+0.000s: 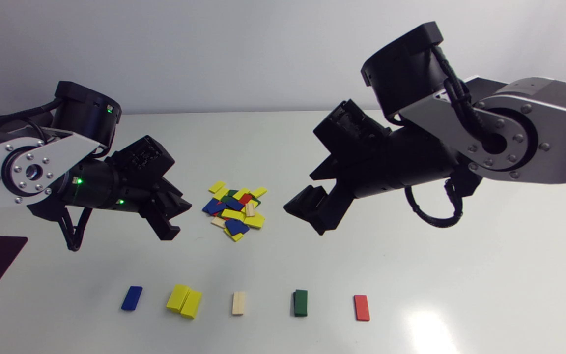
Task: Take domino bricks one by one from the mixed stack on the table and place each onto the existing stack of the same color.
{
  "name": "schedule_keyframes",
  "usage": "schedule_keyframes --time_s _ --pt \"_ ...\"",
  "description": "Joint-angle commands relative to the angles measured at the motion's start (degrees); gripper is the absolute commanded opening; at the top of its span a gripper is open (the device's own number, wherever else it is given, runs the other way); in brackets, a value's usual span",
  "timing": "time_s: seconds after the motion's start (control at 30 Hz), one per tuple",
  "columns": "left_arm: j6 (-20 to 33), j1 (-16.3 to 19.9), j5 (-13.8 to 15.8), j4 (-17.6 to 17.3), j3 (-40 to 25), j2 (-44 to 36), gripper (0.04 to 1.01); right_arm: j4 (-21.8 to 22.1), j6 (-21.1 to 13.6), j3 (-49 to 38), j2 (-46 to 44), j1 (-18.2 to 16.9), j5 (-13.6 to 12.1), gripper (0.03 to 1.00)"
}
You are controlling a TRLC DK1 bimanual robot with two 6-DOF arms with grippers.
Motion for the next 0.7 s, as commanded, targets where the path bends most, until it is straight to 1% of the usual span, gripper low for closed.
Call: schedule_keyframes --time_s 0.0,0.03,0.07,0.4,0.67 --pt "-0.99 0.57 0.61 -0.14 1.4 1.58 0.902 -0.05 -0.25 -1.53 -0.39 0.35 0.28 0.967" --pt "-0.99 0.57 0.61 -0.14 1.4 1.58 0.907 0.12 -0.16 -1.62 0.49 1.05 0.28 0.967" --pt "0.85 0.66 1.14 -0.23 1.66 1.31 0.99 0.21 -0.16 -1.62 0.49 1.05 0.28 0.967" --pt "2.08 1.45 1.14 -0.23 3.24 3.95 0.989 0.12 -0.25 -1.26 0.23 1.05 0.28 0.967" --pt "2.79 2.77 1.58 -0.14 4.65 6.24 0.989 -0.58 -0.25 -0.12 0.31 1.14 0.37 0.967"
